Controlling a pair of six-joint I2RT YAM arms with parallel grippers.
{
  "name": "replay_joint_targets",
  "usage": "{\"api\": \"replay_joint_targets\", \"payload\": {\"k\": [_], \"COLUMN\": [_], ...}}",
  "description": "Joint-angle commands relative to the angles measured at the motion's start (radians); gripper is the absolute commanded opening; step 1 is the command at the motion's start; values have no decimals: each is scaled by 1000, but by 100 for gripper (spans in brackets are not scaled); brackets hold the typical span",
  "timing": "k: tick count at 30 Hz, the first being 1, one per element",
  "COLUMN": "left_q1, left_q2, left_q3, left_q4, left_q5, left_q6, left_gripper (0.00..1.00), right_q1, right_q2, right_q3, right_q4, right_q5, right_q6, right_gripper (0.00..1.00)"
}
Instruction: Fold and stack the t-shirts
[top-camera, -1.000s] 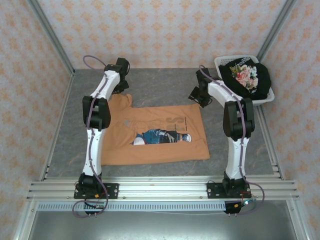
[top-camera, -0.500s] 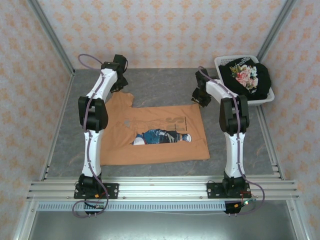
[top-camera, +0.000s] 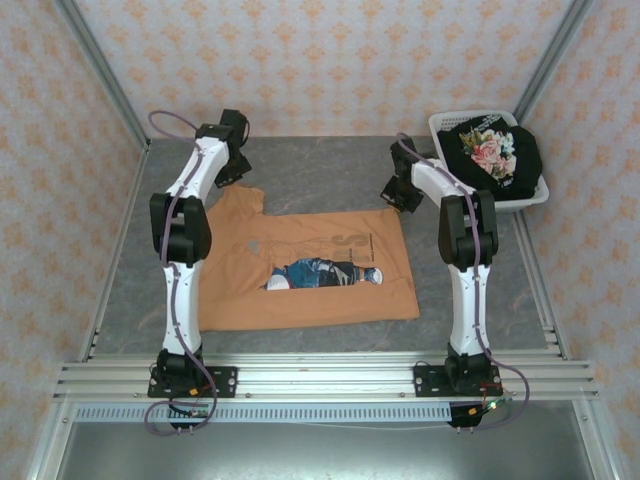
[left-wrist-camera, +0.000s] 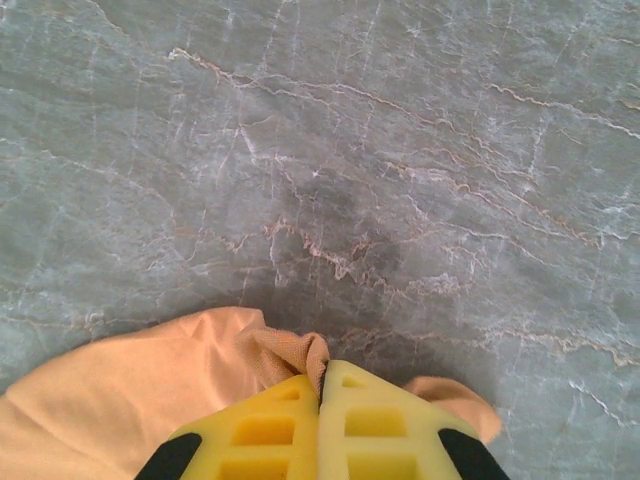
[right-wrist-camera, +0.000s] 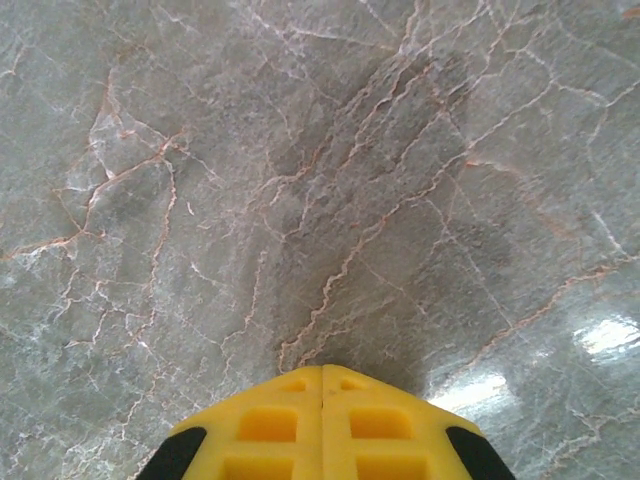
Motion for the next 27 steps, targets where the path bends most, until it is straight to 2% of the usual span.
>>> {"api": "replay_joint_targets", "payload": {"k": [1, 7, 20, 27], "left_q1": [13, 13, 13, 13], "left_q2": [-103, -244, -786, -1042], "left_q3": [-51, -249, -836, -1062], "left_q4": [-3, 2, 17, -33], "left_q5": [23, 72, 52, 15], "left_q6": [-28, -49, -131, -179], "left_gripper": [0, 0, 0, 0], "right_q1": [-3, -2, 21, 59], "right_q2": [-72, -150, -387, -529], "right_q3": [-7, -87, -350, -513], "right_q4": [-13, 11, 65, 68], "right_q5": [21, -21, 7, 50], "right_q6": [-18, -39, -59, -54], "right_gripper": [0, 0, 0, 0]}}
